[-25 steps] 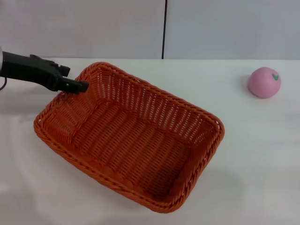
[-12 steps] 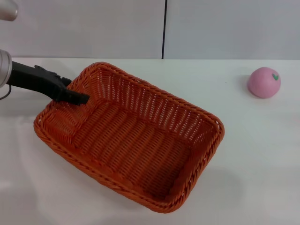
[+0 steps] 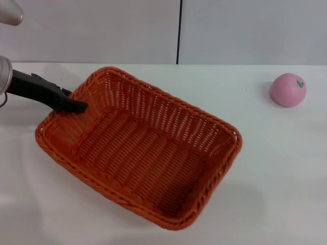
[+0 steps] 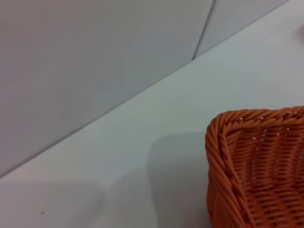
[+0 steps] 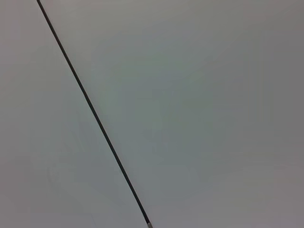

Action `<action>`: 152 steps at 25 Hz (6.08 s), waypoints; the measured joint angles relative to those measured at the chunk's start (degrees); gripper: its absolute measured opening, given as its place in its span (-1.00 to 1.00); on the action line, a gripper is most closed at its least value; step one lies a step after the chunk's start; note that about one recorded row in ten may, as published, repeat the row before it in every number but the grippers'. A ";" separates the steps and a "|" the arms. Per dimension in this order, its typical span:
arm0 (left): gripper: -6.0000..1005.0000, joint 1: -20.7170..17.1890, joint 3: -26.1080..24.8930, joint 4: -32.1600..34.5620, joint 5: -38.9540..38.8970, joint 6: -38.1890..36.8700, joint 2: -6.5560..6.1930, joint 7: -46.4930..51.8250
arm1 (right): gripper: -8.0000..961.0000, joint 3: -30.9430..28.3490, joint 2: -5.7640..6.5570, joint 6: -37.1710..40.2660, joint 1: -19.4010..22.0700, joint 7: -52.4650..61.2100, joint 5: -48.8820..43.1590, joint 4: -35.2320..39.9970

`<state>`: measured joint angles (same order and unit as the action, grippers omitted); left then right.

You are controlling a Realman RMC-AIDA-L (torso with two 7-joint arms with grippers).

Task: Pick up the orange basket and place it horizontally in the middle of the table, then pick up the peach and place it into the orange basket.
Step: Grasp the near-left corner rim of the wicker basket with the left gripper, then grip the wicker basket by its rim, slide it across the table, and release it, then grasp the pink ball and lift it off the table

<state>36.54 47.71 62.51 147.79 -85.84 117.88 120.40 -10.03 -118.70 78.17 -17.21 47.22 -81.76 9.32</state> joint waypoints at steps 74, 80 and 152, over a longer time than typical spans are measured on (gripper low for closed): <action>-0.62 -17.60 -7.63 -1.48 -30.37 -2.33 0.50 23.94 | -0.02 -0.10 0.05 -6.19 -3.49 0.30 0.16 -0.45; -0.62 -20.40 -5.19 -4.32 -31.47 -0.38 0.61 21.32 | -0.01 0.00 0.00 -7.16 -3.89 0.40 0.01 -0.46; 0.37 -14.01 -29.33 -45.19 -61.38 -11.82 0.35 -52.51 | 0.14 29.13 9.98 20.58 -14.63 74.72 -50.89 49.74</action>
<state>22.53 18.38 17.32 86.42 -97.65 118.22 67.89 19.10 -108.72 98.74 -31.84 121.95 -132.64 59.06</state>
